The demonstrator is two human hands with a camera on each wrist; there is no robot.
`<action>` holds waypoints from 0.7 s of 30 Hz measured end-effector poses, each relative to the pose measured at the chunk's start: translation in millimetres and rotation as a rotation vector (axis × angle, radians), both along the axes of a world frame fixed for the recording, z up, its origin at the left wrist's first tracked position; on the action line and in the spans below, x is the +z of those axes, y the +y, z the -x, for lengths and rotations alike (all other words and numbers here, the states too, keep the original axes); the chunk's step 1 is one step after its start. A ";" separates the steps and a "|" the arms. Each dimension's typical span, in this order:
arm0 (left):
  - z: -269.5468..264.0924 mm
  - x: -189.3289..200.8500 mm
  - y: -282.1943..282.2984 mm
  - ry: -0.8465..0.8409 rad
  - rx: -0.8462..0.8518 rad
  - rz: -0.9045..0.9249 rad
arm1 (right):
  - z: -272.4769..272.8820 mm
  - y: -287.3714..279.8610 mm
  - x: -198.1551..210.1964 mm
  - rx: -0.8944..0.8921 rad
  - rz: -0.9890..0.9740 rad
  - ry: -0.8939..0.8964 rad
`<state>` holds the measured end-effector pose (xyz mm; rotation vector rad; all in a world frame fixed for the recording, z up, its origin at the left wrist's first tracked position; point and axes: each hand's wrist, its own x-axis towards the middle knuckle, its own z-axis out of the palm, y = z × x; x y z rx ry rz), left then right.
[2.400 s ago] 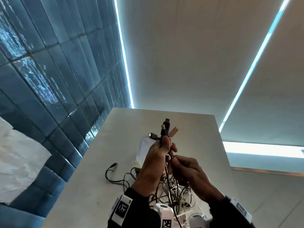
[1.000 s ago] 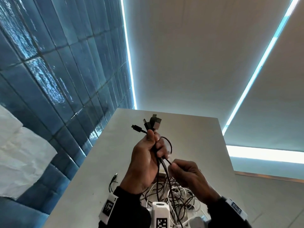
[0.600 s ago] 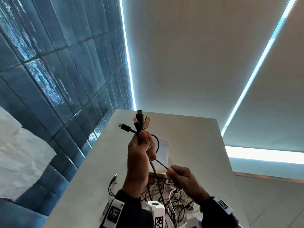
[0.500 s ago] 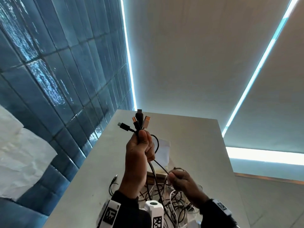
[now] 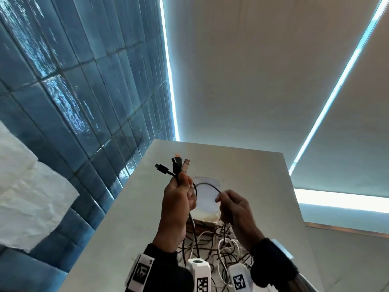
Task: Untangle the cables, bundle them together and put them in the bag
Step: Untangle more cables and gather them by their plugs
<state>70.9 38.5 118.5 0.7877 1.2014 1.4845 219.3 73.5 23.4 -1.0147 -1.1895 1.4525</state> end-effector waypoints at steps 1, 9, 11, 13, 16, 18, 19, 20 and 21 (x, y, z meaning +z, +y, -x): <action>-0.4 -1.4 0.4 0.002 0.004 0.013 | 2.5 -2.2 17.3 0.049 -0.057 0.050; 4.9 11.9 -1.2 -0.160 -0.057 0.041 | 9.8 -26.8 53.9 0.353 -0.240 -0.001; 3.5 16.2 -5.0 -0.271 -0.130 0.013 | 7.4 -28.4 49.0 0.374 -0.200 0.041; 0.6 19.2 -8.0 -0.305 -0.196 -0.040 | 5.8 -27.6 42.2 0.398 -0.161 0.073; -3.4 22.5 -9.7 -0.181 -0.227 -0.099 | 2.4 -22.6 23.9 0.411 -0.132 0.019; -4.1 25.0 -10.3 -0.114 -0.219 -0.132 | -1.6 -17.9 5.9 0.391 -0.133 -0.057; -3.6 26.4 -10.7 -0.097 -0.211 -0.142 | -4.0 -15.5 -5.9 0.374 -0.134 -0.104; -2.5 27.8 -11.3 -0.085 -0.204 -0.148 | -6.5 -14.2 -18.3 0.354 -0.139 -0.156; -1.8 28.5 -11.7 -0.076 -0.201 -0.152 | -8.9 -13.6 -30.7 0.328 -0.147 -0.204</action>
